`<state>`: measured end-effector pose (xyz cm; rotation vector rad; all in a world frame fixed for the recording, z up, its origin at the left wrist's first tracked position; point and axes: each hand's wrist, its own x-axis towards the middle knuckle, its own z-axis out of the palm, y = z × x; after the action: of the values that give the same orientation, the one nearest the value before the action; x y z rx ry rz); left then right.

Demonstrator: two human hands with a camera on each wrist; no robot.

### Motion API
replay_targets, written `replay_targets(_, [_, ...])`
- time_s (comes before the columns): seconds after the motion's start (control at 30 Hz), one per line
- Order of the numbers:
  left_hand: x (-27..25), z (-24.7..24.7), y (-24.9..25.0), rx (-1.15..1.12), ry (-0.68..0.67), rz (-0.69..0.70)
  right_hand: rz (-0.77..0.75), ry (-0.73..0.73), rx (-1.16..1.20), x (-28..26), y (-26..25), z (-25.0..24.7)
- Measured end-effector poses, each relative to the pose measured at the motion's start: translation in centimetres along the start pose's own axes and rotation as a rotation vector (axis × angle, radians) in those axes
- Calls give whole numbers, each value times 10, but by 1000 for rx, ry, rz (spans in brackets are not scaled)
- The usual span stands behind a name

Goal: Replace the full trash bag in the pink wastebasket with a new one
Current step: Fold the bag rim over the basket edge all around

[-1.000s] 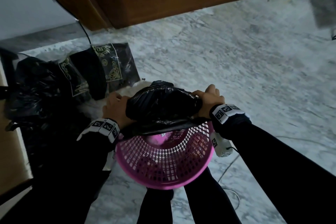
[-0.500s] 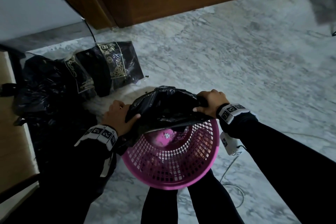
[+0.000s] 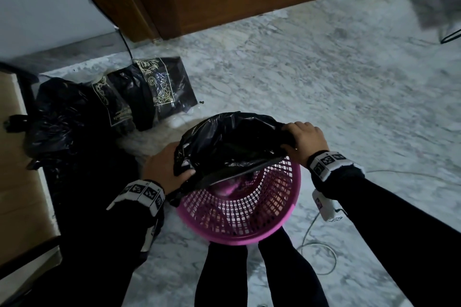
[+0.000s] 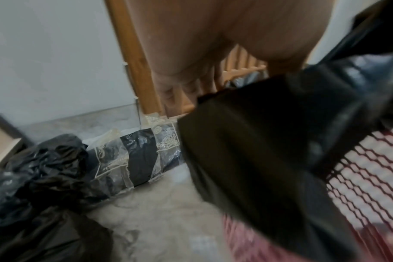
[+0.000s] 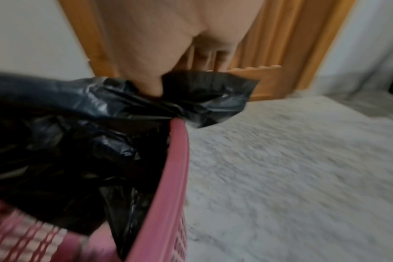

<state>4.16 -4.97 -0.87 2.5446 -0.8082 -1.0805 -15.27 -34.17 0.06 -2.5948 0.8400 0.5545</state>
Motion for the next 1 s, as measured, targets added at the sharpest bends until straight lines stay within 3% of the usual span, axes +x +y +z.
replay_targets(0.17, [-16,9,-10,264,-122,-6,239,-149,128,-22,22,16])
replay_targets(0.23, [-26,14,-7,327,-58,6,266,-81,72,-32,24,25])
replay_targets(0.3, [-36,21,-6,331,31,62,165,104,-14,-42,18,32])
replay_targets(0.4, [-51,35,-5,327,147,187,-184,269,-228,-54,4,43])
replay_targets(0.47, [-64,43,-5,303,124,154,-360,209,-327,-60,2,49])
replay_targets(0.5, [-71,46,-4,282,79,103,-369,142,-323,-63,3,46])
replay_targets(0.63, [-87,54,-3,208,-76,-110,-164,-192,-307,-73,12,29])
replay_targets(0.8, [-90,62,-2,316,-206,-230,-207,-261,-361,-84,26,28])
replay_targets(1.0, [-93,76,-3,253,-214,-204,-209,-194,-187,-95,34,53])
